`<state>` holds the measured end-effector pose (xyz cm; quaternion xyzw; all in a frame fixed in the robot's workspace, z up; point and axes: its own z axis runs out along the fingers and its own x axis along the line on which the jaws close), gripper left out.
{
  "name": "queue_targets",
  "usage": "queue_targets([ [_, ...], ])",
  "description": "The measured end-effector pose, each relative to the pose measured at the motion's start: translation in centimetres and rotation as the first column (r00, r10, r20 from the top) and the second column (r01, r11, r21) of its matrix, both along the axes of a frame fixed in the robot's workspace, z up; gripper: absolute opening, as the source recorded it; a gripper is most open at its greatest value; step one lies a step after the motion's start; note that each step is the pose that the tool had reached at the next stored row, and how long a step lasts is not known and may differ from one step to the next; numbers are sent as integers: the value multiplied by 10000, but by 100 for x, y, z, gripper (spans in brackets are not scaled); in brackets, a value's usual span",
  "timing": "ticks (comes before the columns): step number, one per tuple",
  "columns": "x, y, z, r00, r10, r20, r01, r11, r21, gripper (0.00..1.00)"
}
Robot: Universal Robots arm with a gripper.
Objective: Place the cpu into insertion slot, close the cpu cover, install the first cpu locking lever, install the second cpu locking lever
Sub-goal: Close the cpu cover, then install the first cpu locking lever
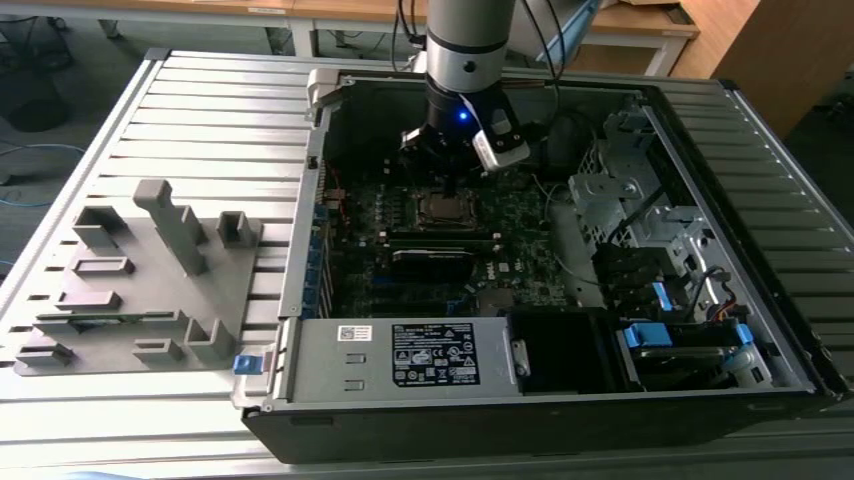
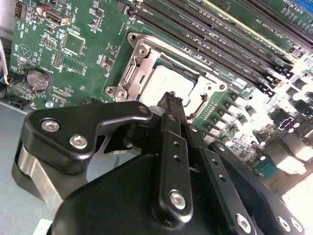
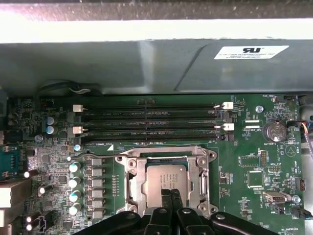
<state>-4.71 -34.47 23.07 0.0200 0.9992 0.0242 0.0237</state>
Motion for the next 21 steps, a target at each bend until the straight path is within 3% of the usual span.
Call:
queue_targets([
  [2, 0, 0, 0, 10000, 0, 1, 0, 10000, 2, 11],
  [4, 0, 0, 78, 10000, 0, 0, 0, 10000, 0, 11],
  [12, 0, 0, 86, 10000, 0, -1, 0, 10000, -3, 11],
  [21, 0, 0, 162, 10000, 0, 0, 0, 10000, 0, 11],
])
